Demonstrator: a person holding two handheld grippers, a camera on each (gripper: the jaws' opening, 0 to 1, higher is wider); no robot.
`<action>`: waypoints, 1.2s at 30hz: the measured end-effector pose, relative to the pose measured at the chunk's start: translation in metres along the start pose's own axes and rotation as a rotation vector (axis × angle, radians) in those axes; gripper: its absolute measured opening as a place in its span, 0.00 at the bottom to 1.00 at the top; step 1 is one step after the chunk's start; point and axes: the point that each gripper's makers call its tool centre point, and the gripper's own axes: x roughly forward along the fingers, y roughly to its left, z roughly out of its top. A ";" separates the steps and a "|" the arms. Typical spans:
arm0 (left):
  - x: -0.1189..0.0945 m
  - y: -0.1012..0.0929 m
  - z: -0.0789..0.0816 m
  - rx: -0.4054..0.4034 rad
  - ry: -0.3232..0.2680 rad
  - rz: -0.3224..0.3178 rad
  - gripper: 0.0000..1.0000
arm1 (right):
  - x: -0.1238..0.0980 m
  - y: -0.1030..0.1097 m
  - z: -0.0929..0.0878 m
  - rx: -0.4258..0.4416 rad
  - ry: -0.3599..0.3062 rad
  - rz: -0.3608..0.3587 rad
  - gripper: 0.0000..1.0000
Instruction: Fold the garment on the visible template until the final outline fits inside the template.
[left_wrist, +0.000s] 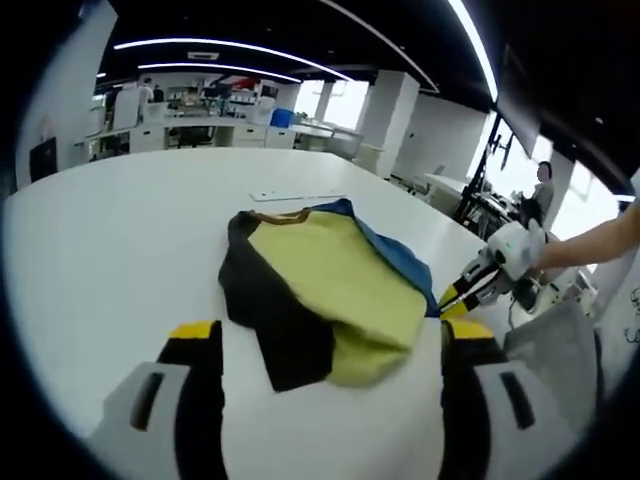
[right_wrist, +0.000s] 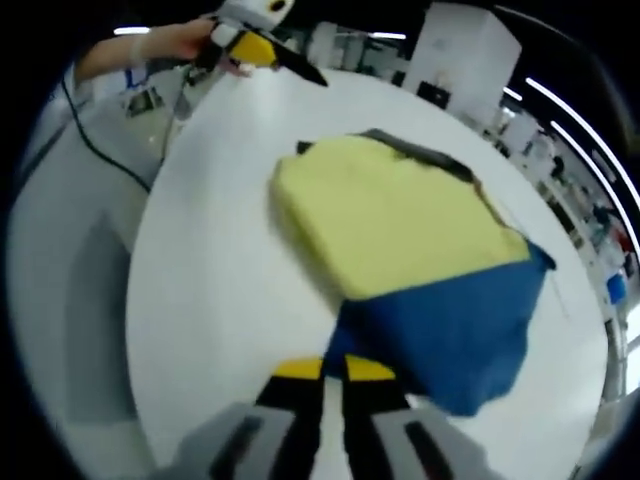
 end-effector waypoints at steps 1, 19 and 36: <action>0.000 0.000 0.000 -0.002 0.000 -0.001 0.87 | 0.000 -0.001 0.000 0.001 -0.002 -0.004 0.00; 0.004 -0.006 -0.001 -0.005 0.003 -0.017 0.86 | -0.060 -0.028 0.047 0.347 -0.208 -0.061 0.00; 0.012 -0.003 -0.006 -0.005 0.021 -0.029 0.84 | -0.129 -0.105 0.029 0.619 -0.325 -0.217 0.00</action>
